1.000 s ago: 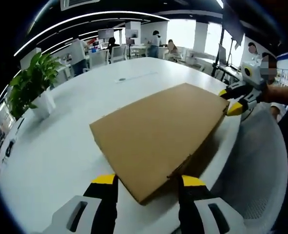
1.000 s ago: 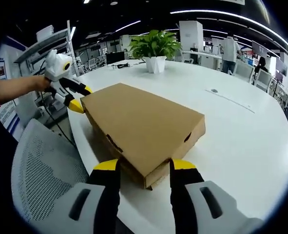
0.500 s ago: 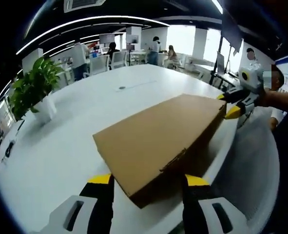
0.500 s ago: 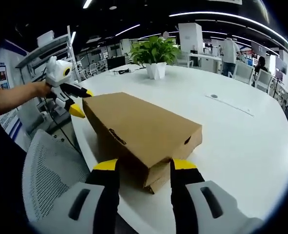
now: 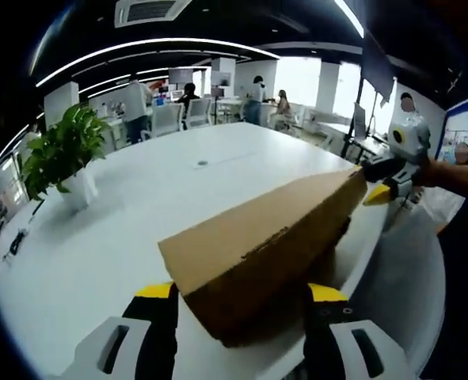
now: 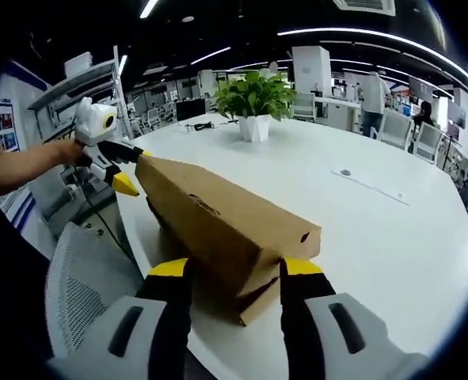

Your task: Operate the shoe box by opening the lid, removing the specified soft item, and placing it in the target area until the item is outside and the box remains undamaged.

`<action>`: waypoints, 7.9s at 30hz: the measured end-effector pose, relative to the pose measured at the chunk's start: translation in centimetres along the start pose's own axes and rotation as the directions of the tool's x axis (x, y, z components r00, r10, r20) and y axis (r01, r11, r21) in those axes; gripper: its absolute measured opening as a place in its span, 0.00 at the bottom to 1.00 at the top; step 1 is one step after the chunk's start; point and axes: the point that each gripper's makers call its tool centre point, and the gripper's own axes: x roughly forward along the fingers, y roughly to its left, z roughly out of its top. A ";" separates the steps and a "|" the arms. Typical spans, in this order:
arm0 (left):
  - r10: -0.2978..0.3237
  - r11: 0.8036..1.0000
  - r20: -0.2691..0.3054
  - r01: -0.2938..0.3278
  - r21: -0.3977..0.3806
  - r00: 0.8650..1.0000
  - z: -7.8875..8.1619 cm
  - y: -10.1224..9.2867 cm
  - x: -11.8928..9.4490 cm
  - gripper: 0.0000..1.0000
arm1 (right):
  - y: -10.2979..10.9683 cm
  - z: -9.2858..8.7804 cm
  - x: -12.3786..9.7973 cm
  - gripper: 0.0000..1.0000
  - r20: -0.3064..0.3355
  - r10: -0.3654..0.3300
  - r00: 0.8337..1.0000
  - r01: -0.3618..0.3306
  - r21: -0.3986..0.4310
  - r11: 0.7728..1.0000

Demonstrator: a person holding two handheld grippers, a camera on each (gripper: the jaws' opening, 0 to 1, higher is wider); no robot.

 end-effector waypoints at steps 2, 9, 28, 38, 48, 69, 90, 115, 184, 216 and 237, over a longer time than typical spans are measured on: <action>0.002 1.000 0.017 -0.002 0.005 1.000 0.7 0.0 -0.1 0.67 | -0.2 0.7 -0.1 0.41 0.011 -0.004 1.000 0.004 -0.005 1.000; 0.017 1.000 0.057 -0.018 0.005 0.998 2.3 0.8 -0.1 0.68 | -0.8 1.9 -0.2 0.41 0.035 -0.014 0.999 0.015 -0.027 1.000; 0.127 0.992 0.167 -0.125 -0.022 0.978 5.7 5.5 0.9 0.55 | -3.8 5.8 0.5 0.39 0.086 -0.053 0.995 0.058 -0.068 0.996; 0.217 0.976 0.179 -0.217 -0.020 0.960 7.2 7.1 1.1 0.32 | -5.7 6.9 1.0 0.31 0.103 -0.087 0.991 0.095 -0.068 0.993; 0.297 0.955 0.176 -0.289 -0.074 0.938 8.1 9.7 1.9 0.21 | -7.4 8.0 1.7 0.24 0.115 -0.123 0.986 0.132 -0.073 0.989; 0.376 0.926 0.156 -0.364 -0.099 0.913 9.4 13.0 3.5 0.02 | -11.1 8.2 3.2 0.12 0.100 -0.178 0.979 0.180 -0.015 0.983; 0.356 0.934 0.150 -0.345 -0.092 0.923 9.8 14.4 5.0 0.03 | -11.4 2.8 5.0 0.05 0.000 -0.210 0.978 0.210 -0.009 0.978; 0.341 0.939 0.139 -0.329 -0.105 0.930 10.2 16.0 7.5 0.04 | -12.5 2.3 6.4 0.01 -0.022 -0.225 0.974 0.222 -0.087 0.971; 0.300 0.933 -0.047 -0.303 -0.193 0.953 3.6 15.8 10.8 0.04 | -14.7 1.4 9.4 0.09 -0.129 -0.184 0.974 0.180 -0.045 0.983; 0.281 0.950 -0.025 -0.282 -0.131 0.959 4.8 14.5 8.5 0.19 | -10.3 0.3 5.6 0.41 -0.089 -0.097 0.991 0.097 -0.004 0.995; 0.134 0.977 -0.024 -0.137 -0.166 0.991 2.5 5.1 7.9 0.28 | -8.4 0.3 4.6 0.45 -0.063 -0.073 0.995 0.072 -0.010 0.997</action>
